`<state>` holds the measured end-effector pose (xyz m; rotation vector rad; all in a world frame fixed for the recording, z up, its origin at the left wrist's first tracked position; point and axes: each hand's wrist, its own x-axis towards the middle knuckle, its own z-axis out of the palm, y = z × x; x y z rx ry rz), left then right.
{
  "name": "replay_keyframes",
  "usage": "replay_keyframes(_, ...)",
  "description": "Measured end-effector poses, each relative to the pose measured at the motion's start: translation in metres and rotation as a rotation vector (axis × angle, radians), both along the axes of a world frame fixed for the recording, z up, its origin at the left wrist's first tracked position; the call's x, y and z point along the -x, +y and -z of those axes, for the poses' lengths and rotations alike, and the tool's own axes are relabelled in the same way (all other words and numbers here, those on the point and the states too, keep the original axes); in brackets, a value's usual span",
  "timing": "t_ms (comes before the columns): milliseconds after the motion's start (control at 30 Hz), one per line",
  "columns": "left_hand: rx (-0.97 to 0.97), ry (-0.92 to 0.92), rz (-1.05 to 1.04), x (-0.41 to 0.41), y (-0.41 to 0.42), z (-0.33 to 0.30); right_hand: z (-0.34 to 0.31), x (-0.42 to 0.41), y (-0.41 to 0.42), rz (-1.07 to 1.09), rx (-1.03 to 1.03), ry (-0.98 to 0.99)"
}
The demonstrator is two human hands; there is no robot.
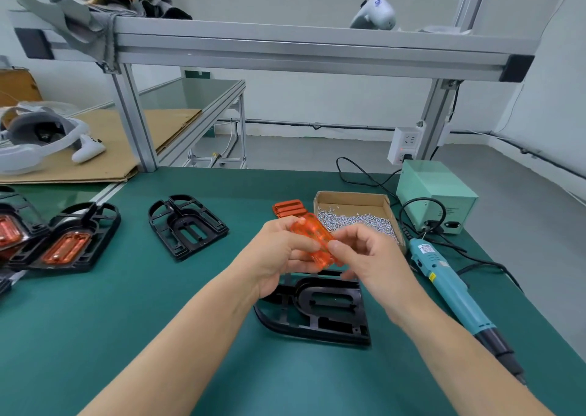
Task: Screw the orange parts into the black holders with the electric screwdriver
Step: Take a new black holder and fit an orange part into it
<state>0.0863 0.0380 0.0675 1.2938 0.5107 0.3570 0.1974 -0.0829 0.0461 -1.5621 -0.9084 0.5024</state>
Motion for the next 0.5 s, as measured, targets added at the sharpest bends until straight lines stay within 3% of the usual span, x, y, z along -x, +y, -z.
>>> replay_keyframes(100, -0.058, 0.036, 0.009, 0.004, 0.000, 0.008, 0.000, -0.005, -0.004, -0.001, 0.050, -0.036)
replay_keyframes(267, -0.443, 0.143, -0.129, 0.017, 0.009, 0.026, 0.001, -0.024, -0.011, -0.084, 0.298, -0.118)
replay_keyframes(500, -0.893, 0.255, -0.041, 0.020, 0.003, 0.044, 0.015, -0.031, -0.013, -0.149, 0.500, -0.210)
